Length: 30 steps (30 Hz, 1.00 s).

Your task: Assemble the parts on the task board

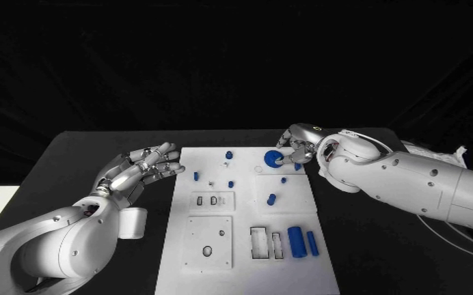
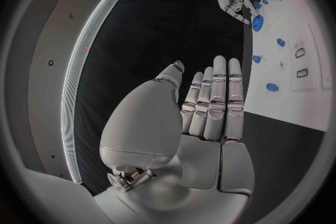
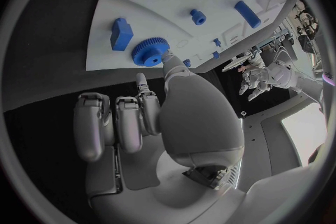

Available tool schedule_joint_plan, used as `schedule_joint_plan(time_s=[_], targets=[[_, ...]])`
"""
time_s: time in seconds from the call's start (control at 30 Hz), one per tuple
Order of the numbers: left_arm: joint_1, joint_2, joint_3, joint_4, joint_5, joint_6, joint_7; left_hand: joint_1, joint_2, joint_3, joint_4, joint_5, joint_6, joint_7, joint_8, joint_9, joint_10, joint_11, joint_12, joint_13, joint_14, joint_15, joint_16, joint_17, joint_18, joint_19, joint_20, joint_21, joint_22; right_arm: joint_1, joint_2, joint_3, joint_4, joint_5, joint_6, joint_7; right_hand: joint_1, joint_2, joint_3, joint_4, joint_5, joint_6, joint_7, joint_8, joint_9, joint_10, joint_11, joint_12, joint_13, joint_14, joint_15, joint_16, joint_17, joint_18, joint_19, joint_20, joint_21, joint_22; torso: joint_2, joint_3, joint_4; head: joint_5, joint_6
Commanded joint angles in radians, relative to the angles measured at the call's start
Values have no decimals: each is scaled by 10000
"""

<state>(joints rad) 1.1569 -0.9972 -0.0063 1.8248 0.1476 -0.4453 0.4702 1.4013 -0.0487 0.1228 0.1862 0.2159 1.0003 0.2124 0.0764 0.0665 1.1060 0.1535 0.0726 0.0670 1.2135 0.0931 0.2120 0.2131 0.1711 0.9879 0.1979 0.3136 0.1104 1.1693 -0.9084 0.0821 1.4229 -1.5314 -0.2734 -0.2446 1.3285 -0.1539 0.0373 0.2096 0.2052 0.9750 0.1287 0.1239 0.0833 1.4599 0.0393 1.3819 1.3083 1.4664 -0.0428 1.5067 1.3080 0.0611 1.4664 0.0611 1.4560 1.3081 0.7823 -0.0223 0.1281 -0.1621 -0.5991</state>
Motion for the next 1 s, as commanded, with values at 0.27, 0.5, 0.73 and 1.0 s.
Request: schedule_joint_plan(time_s=[0.27, 0.5, 0.73, 1.0], targets=[[8, 35, 8, -36, -126, 210, 27, 71, -20, 5, -49, 0, -11, 14, -56, -11, -53, -9, -50, -10, -39, -4, -69, 16, 108, -33, 52, -40, -17, -129, 162, 4, -163, -460, 300, 8, 214, 43, 7, 14, -14, 15, 8, 167, 34, 619, 27, 731, 1634, 792, 97, 135, 1255, -147, 189, 79, 129, 385, -20, -27, -3, 33, -59], [8, 39, 8, -50, -126, 212, 20, 71, -20, 5, -49, 0, -11, 14, -56, -11, -53, -9, -50, -10, -39, -4, -69, 16, 108, -33, 52, -40, -17, -144, 218, 5, -210, -562, 235, 32, 279, 151, 52, -44, -48, 52, 10, 226, 41, 762, 34, 1093, 1959, 824, 107, 208, 1440, -181, 247, 89, 214, 556, -26, -34, 12, 27, -67], [8, 39, 8, -65, -127, 210, 12, 73, -21, 12, -57, -1, -11, 15, -62, -10, -59, -7, -54, -9, -53, 0, -85, 23, 108, -45, 56, -47, -23, -145, 266, 5, -278, -625, 150, 20, 292, 252, 107, -68, -71, 105, 8, 271, 49, 806, 33, 1203, 2059, 858, 111, 281, 1630, -215, 310, 95, 297, 727, -23, -37, 18, 10, -66], [8, 38, 8, -68, -127, 205, 7, 74, -22, 14, -59, -1, -12, 16, -63, -10, -61, -6, -55, -9, -56, 0, -88, 25, 108, -48, 57, -49, -24, -143, 330, 6, -357, -647, 176, -1, 196, 309, 122, -35, -40, 154, 3, 306, 53, 912, 33, 1446, 2265, 880, 114, 330, 1756, -236, 349, 100, 353, 838, -28, -36, 22, 8, -67]])
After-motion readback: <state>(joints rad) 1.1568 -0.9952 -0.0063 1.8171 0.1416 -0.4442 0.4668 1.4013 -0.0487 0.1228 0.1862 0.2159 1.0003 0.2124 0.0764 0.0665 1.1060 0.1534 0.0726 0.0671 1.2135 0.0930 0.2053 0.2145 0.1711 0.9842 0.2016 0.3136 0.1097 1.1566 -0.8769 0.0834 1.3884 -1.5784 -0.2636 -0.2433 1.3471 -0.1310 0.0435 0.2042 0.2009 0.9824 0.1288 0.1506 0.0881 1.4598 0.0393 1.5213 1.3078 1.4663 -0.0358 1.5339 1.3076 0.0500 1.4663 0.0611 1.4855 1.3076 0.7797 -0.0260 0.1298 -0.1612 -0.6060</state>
